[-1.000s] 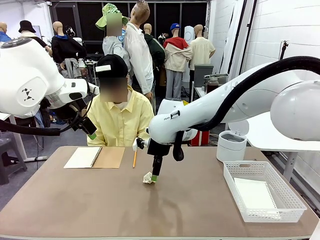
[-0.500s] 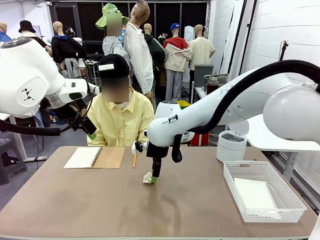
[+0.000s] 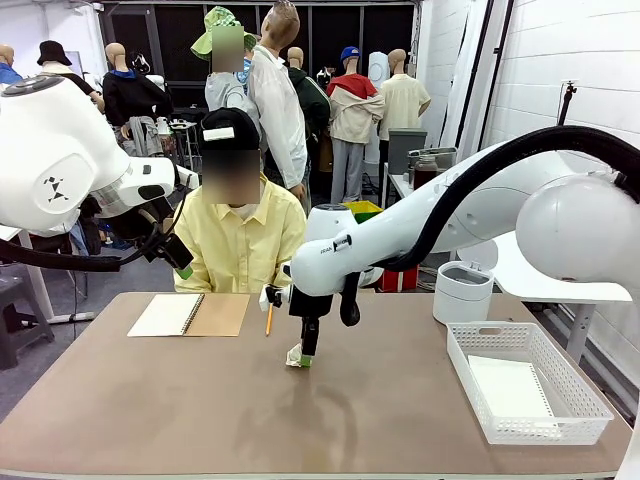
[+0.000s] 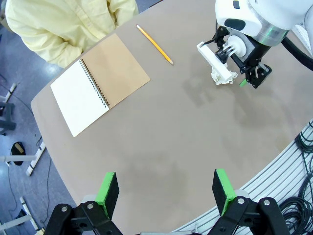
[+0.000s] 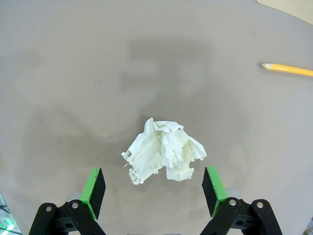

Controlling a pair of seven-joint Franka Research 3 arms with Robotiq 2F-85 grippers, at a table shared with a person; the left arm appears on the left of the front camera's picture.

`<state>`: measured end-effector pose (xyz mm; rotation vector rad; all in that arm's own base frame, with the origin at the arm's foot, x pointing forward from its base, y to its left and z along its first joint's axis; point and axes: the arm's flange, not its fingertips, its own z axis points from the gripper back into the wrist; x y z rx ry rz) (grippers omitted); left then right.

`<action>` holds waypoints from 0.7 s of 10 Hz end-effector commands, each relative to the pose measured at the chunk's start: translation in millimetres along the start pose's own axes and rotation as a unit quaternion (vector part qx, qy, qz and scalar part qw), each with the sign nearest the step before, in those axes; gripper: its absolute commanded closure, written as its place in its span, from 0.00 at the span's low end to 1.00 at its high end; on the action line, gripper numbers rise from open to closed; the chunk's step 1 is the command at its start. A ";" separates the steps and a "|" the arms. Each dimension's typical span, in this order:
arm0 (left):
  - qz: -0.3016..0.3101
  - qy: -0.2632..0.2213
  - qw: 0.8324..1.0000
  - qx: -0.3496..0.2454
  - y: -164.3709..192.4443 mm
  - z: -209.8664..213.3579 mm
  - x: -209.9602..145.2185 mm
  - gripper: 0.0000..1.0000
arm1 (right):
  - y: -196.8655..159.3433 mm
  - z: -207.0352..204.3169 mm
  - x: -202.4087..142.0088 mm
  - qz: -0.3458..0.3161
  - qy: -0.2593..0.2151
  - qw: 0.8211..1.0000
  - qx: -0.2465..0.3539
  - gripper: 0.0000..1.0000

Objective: Sort the paper based on its condition.
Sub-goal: If a person hands you a paper, place it in the Organizing basket , and if it's crumpled, put it in the Trash can.

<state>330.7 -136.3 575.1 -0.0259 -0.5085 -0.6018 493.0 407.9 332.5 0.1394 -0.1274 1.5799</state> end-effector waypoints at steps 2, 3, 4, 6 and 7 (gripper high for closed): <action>0.001 -0.005 1.000 -0.002 1.3 -0.9 -0.8 0.00 | -7.5 -5.1 7.9 -0.004 0.014 1.000 -0.008 0.00; 0.001 -0.005 1.000 -0.002 1.3 -0.9 -0.8 0.00 | -8.7 -8.3 7.8 -0.005 0.017 1.000 -0.005 0.00; 0.001 -0.005 1.000 -0.002 1.3 -0.9 -0.8 0.00 | -9.6 -10.2 8.4 -0.004 0.018 1.000 -0.003 0.00; 0.001 -0.005 1.000 -0.002 1.3 -0.9 -0.8 0.00 | -10.8 -15.3 9.8 -0.006 0.019 1.000 0.004 0.00; 0.001 -0.005 1.000 -0.002 1.3 -0.9 -0.8 0.00 | -11.6 -19.1 9.9 -0.007 0.023 1.000 0.007 0.00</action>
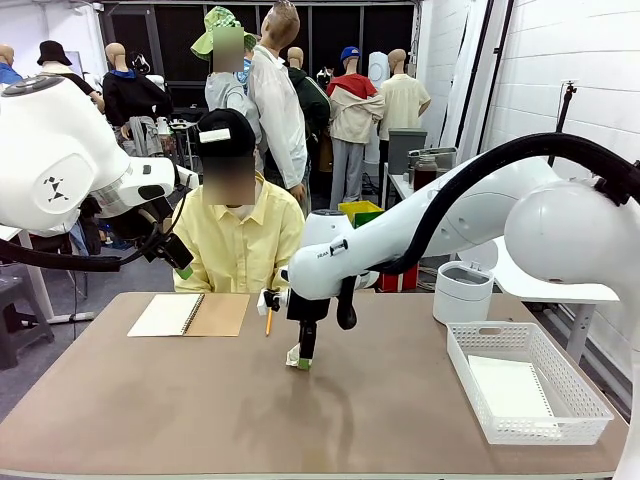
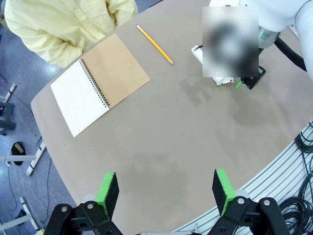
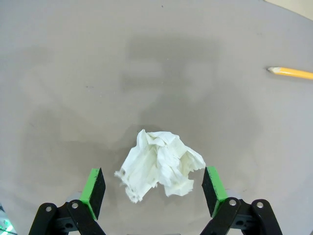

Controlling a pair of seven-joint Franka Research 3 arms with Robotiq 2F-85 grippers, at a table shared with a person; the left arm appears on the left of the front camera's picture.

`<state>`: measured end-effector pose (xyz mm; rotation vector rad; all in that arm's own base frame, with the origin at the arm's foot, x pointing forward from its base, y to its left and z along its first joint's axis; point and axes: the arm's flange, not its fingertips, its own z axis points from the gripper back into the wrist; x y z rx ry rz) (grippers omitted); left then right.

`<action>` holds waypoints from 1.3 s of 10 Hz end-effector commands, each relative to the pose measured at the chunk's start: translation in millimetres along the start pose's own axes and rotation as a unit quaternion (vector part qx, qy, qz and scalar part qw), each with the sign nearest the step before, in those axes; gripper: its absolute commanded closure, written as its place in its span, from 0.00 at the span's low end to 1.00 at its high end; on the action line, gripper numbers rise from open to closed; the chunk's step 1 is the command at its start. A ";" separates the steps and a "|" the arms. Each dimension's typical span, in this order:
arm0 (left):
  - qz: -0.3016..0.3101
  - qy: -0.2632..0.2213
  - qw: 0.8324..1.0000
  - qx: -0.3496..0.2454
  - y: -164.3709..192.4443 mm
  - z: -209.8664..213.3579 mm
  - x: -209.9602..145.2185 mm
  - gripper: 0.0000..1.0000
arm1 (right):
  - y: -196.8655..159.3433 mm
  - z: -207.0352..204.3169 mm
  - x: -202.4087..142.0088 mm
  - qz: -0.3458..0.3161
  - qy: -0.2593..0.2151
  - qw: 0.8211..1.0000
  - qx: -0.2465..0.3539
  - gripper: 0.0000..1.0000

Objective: Sort the paper based on its condition.
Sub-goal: If a person hands you a paper, place it in the Organizing basket , and if it's crumpled, put it in the Trash can.

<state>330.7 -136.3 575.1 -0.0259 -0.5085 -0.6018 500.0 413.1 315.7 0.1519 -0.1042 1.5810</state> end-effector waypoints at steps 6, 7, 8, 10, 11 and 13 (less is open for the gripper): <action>0.001 -0.005 1.000 -0.002 1.2 -0.9 -0.8 0.00 | -6.4 -8.3 8.7 -0.023 0.020 0.999 0.012 0.23; 0.001 -0.005 1.000 -0.002 1.2 -0.9 -0.8 0.00 | -7.0 -8.1 9.0 -0.025 0.027 0.999 0.010 0.33; 0.001 -0.005 1.000 -0.002 1.2 -0.9 -0.8 0.00 | -7.6 -7.6 8.8 -0.027 0.030 0.999 0.010 0.33; 0.001 -0.005 1.000 -0.002 1.2 -0.9 -0.8 0.00 | -8.7 -7.8 8.1 -0.031 0.032 0.999 0.012 0.43; 0.001 -0.005 1.000 -0.002 1.2 -0.9 -0.8 0.00 | -9.5 -7.5 8.4 -0.032 0.031 0.999 0.011 0.63; 0.001 -0.005 1.000 -0.002 1.2 -0.9 -0.8 0.00 | -9.5 -4.7 9.5 -0.028 0.030 0.999 0.006 0.81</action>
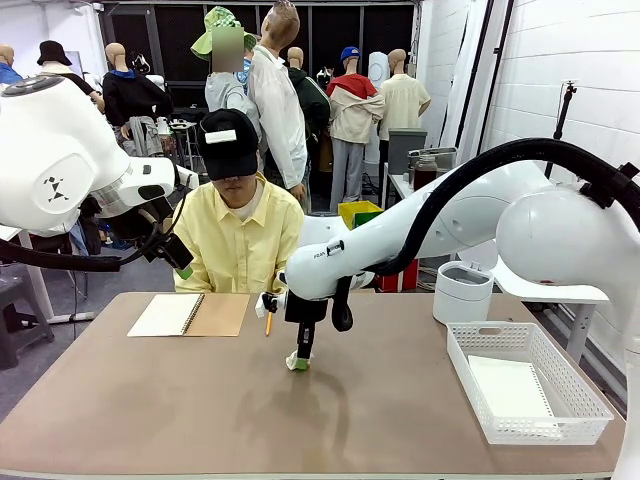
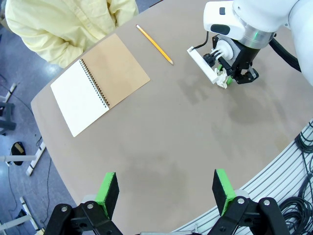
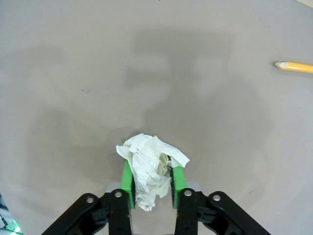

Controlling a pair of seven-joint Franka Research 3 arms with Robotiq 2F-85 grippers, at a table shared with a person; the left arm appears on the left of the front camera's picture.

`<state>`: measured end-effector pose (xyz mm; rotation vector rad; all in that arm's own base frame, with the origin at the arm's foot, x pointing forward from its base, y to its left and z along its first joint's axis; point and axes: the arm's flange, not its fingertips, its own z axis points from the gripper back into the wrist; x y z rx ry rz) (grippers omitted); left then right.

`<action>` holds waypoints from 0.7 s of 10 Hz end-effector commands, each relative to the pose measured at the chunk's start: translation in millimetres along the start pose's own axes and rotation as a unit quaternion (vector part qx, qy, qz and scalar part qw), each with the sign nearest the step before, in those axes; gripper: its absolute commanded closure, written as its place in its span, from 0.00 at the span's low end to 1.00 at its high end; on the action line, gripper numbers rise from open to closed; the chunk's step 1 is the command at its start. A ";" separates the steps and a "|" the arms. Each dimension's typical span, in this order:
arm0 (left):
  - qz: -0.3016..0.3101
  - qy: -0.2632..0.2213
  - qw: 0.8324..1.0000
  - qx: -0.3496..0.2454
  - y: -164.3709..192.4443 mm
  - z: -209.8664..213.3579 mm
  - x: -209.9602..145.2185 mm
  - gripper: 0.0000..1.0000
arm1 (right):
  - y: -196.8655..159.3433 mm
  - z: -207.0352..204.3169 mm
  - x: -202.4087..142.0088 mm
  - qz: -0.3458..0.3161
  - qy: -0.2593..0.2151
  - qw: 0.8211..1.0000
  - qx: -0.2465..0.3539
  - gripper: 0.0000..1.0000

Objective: Sort the paper based on its condition.
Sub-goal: If a person hands you a paper, place it in the Organizing basket , and if it's crumpled, put it in the Trash can.

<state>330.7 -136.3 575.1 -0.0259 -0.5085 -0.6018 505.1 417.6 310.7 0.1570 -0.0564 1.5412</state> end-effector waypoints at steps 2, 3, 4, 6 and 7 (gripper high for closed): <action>0.001 -0.005 1.000 -0.002 1.2 -0.9 -0.8 0.00 | -4.5 5.6 4.5 -0.018 0.009 1.000 -0.007 0.81; 0.001 -0.005 1.000 -0.002 1.2 -0.9 -0.8 0.00 | -4.9 8.0 3.2 -0.025 0.001 1.000 -0.005 0.81; 0.001 -0.005 1.000 -0.002 1.2 -0.9 -0.8 0.00 | -4.7 12.0 -0.3 -0.038 -0.007 0.999 -0.002 0.81; 0.001 -0.005 1.000 -0.002 1.2 -0.9 -0.8 0.00 | -4.8 38.0 -13.3 -0.069 -0.014 0.997 -0.010 0.81; 0.001 -0.005 1.000 -0.002 1.2 -0.9 -0.8 0.00 | -6.3 59.3 -27.5 -0.093 -0.015 0.995 -0.029 0.81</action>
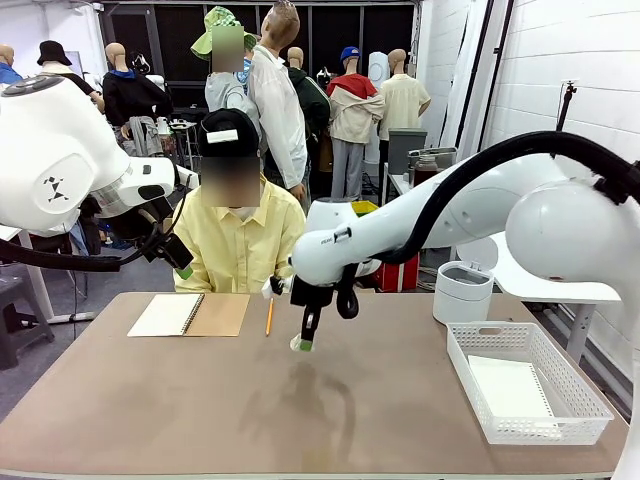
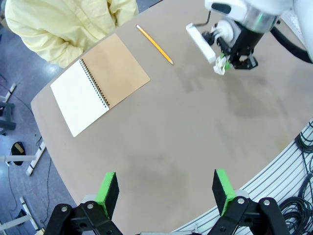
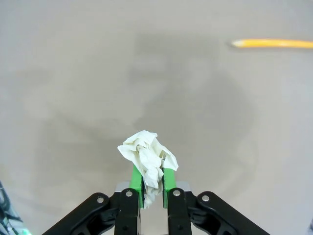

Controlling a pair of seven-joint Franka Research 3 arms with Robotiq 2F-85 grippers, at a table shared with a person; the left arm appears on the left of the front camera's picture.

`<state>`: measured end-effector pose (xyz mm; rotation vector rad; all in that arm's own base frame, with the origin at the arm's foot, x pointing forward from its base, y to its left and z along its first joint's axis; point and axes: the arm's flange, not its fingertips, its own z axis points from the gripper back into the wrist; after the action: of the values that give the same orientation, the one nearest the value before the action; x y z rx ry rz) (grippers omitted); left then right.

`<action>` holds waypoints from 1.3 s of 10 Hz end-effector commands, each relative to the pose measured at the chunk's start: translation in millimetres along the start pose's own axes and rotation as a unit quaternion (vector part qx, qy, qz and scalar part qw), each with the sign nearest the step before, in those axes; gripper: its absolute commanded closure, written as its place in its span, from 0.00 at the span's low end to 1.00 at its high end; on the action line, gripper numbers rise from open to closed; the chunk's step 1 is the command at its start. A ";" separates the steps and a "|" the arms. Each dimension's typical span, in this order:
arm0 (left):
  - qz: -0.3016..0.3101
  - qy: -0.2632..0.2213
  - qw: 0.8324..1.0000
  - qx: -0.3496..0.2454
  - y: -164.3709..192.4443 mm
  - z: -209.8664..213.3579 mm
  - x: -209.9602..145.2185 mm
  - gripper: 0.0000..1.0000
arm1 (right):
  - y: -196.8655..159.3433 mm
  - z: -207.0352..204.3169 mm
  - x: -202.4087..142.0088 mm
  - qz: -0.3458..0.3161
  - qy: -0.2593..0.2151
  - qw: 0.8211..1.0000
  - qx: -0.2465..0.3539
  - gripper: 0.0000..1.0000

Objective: Sort the paper based on its condition.
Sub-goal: If a person hands you a paper, place it in the Organizing basket , and if it's crumpled, put it in the Trash can.

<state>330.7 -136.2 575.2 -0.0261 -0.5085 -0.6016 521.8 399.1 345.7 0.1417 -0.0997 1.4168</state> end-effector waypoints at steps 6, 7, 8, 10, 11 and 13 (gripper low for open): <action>0.001 -0.005 1.000 -0.002 1.1 -1.0 -0.7 0.00 | -29.9 162.3 -106.5 -0.177 0.042 0.970 -0.161 0.81; 0.001 -0.005 1.000 -0.002 1.1 -1.0 -0.7 0.00 | -37.9 172.3 -118.4 -0.197 0.051 0.964 -0.169 0.81; 0.001 -0.005 1.000 -0.002 1.1 -1.0 -0.7 0.00 | -44.3 180.3 -131.9 -0.214 0.054 0.960 -0.174 0.81; 0.001 -0.005 1.000 -0.002 1.1 -1.0 -0.7 0.00 | -40.7 186.9 -137.3 -0.216 0.037 0.959 -0.181 0.81; 0.001 -0.005 1.000 -0.002 1.1 -1.0 -0.7 0.00 | -49.6 189.6 -139.8 -0.203 0.042 0.963 -0.171 0.81; 0.001 -0.005 1.000 -0.002 1.1 -1.0 -0.7 0.00 | -49.6 189.6 -139.8 -0.203 0.042 0.963 -0.171 0.81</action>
<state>330.7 -136.1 575.2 -0.0260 -0.5088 -0.6014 552.4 225.4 510.0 -0.1775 -0.2321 0.9692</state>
